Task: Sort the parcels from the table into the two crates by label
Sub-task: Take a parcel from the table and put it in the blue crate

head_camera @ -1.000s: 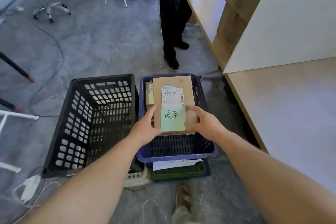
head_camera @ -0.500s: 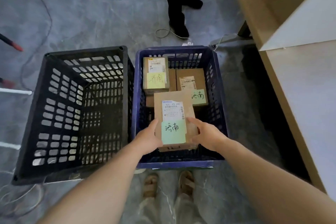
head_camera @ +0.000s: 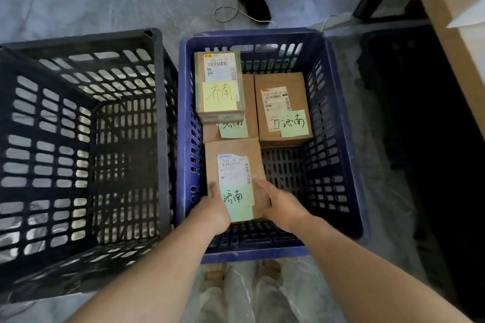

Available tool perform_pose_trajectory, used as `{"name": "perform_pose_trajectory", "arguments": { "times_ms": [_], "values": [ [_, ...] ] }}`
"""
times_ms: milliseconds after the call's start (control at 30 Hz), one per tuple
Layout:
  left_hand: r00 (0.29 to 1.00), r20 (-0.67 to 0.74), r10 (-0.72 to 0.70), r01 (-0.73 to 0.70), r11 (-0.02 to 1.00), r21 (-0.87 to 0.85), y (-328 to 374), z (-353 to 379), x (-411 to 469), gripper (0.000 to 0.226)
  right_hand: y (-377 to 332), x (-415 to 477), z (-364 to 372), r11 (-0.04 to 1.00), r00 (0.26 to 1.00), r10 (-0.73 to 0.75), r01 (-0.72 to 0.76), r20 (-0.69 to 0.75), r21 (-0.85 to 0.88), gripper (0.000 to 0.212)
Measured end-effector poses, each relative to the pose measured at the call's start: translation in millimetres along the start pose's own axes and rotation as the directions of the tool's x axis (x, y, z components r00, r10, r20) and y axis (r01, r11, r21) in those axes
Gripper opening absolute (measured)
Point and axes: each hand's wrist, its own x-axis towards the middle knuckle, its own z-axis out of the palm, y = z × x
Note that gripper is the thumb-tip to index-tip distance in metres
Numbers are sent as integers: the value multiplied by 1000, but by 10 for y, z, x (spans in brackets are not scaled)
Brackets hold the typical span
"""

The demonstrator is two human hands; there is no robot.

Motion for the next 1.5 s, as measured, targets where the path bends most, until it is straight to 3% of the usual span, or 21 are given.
{"name": "perform_pose_trajectory", "arguments": {
  "times_ms": [133,367,533,733,1067,1500],
  "values": [
    [997,45,-56,51,994,94,19,64,168,68,16,188,175,995,997,43,-36,70,-98,74],
    [999,-1,33,-33,999,-11,20,21,135,63,-20,233,161,992,988,68,-52,138,-117,68],
    [984,-96,153,-156,988,-19,94,-229,-122,65,-159,-49,-132,984,998,69,-69,-8,-166,64],
    [936,-152,317,-286,938,196,202,-613,-805,69,-399,-861,-552,975,969,91,-133,-231,-176,72],
    [812,-178,556,-366,723,585,269,-761,-1752,73,-629,-2141,-565,952,818,225,-301,-529,-62,80],
    [549,-75,833,-466,379,799,1017,-102,-2801,77,-106,-3873,-370,891,587,389,-436,-710,127,77]
  ]
}}
